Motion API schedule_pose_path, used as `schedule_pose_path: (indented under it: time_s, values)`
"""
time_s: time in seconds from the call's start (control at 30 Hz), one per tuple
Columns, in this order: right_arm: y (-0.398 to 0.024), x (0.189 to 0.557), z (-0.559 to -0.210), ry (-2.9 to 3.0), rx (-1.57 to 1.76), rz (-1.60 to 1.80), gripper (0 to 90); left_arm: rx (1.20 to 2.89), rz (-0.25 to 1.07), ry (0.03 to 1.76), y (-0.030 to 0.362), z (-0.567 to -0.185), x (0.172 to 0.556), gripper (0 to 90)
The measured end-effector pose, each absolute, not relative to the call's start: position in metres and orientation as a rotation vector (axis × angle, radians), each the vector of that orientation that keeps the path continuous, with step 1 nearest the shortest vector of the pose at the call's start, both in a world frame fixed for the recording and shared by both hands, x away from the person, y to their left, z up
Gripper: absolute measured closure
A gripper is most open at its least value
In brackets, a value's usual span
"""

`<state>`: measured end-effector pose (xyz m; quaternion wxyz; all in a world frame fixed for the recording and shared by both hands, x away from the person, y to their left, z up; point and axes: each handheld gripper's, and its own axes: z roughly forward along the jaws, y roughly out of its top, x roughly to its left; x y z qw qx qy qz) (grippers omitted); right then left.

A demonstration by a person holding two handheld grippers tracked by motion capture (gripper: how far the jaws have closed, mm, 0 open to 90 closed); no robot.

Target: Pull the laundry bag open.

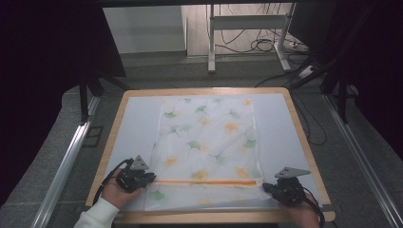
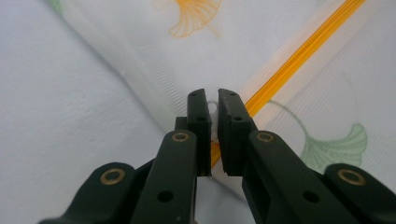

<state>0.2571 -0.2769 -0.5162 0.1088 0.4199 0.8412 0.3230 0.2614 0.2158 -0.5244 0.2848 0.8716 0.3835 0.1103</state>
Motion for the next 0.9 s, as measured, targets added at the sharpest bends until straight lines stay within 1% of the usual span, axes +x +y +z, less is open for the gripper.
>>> schedule_pose_path:
  time_s: [0.1,0.77,0.87,0.9]
  values:
    - [-0.2768,0.2571,-0.5162,2.474,1.233,0.950,89.5,2.317,0.271,1.024,0.2213,-0.5251,0.2594,84.7]
    - [-0.2771,0.2568,-0.5160,2.474,1.224,0.950,89.4,2.283,0.252,1.011,0.2233,-0.5282,0.2615,84.0]
    - [-0.2768,0.2561,-0.5160,2.472,1.221,0.957,89.3,2.264,0.253,0.999,0.2237,-0.5280,0.2605,82.4]
    - [-0.2769,0.2559,-0.5159,2.472,1.216,0.957,89.3,2.255,0.263,0.993,0.2236,-0.5272,0.2598,80.2]
